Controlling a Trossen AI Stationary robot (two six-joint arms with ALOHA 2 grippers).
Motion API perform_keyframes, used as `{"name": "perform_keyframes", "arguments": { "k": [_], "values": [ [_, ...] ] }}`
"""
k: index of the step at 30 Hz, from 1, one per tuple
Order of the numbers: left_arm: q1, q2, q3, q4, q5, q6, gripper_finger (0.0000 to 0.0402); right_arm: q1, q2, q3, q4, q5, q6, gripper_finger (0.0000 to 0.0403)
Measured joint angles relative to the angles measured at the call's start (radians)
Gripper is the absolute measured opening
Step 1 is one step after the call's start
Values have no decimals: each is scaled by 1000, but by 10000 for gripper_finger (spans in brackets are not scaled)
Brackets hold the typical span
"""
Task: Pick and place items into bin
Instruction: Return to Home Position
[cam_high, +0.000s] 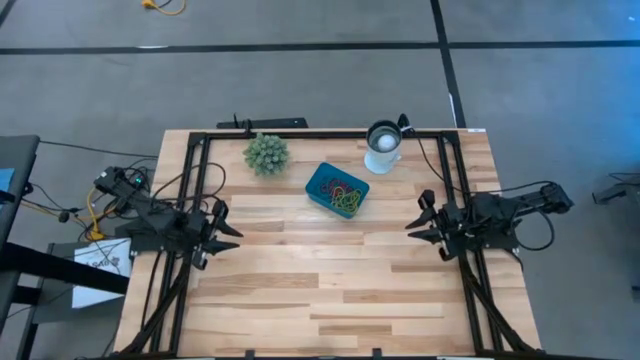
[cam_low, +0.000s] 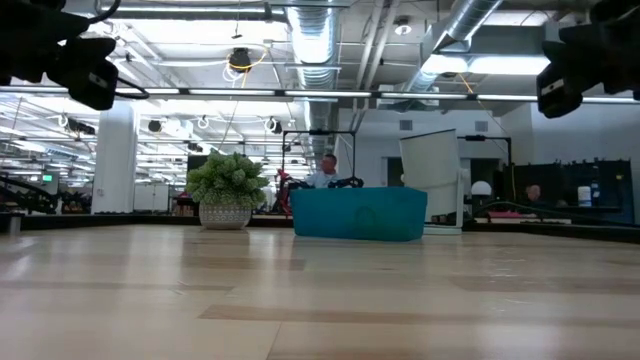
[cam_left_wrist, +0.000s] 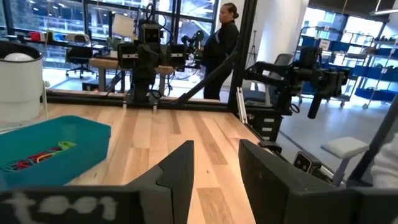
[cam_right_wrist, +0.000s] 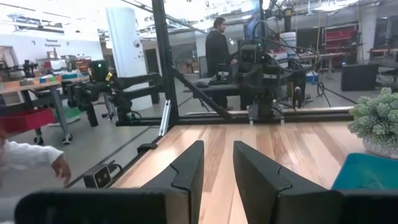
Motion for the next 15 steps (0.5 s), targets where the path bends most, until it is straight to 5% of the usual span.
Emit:
{"name": "perform_keyframes", "arguments": {
  "k": [15],
  "values": [
    [0,0,0,-4,-1,-1,116,0,0,0,-7,0,0,82]
  ]
}}
